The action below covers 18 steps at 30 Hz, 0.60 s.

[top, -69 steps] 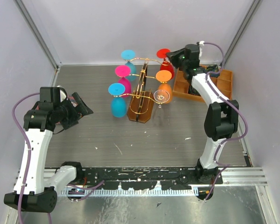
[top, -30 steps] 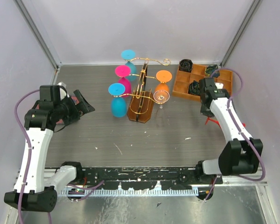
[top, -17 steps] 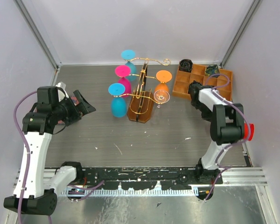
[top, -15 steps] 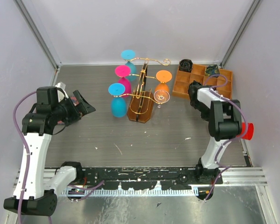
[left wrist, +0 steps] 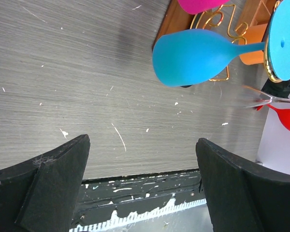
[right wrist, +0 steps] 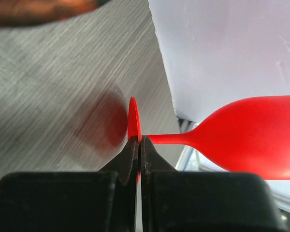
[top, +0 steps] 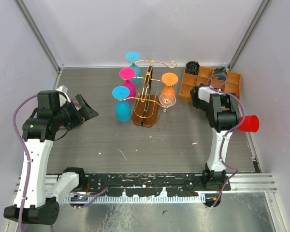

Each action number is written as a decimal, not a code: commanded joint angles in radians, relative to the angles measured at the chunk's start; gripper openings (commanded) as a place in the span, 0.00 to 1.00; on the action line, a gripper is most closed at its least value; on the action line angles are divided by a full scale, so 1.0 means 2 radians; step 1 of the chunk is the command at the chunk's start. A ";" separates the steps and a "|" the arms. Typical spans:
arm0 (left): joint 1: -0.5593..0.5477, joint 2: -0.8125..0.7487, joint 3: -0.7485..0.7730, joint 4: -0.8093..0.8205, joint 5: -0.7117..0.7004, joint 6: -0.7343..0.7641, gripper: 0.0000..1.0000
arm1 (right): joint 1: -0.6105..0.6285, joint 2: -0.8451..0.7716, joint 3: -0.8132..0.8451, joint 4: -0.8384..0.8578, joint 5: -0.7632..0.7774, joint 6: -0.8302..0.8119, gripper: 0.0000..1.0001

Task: Take the wine glass off the wine glass rack

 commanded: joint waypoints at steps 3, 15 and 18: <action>0.001 -0.004 -0.002 -0.010 -0.006 0.011 0.98 | 0.001 0.041 -0.011 0.028 0.005 -0.004 0.01; 0.000 -0.003 -0.006 -0.018 -0.015 0.016 0.98 | 0.002 0.030 -0.022 0.093 -0.108 -0.043 0.34; 0.001 -0.001 -0.005 -0.018 -0.017 0.016 0.99 | 0.004 0.016 -0.030 0.107 -0.145 -0.046 0.35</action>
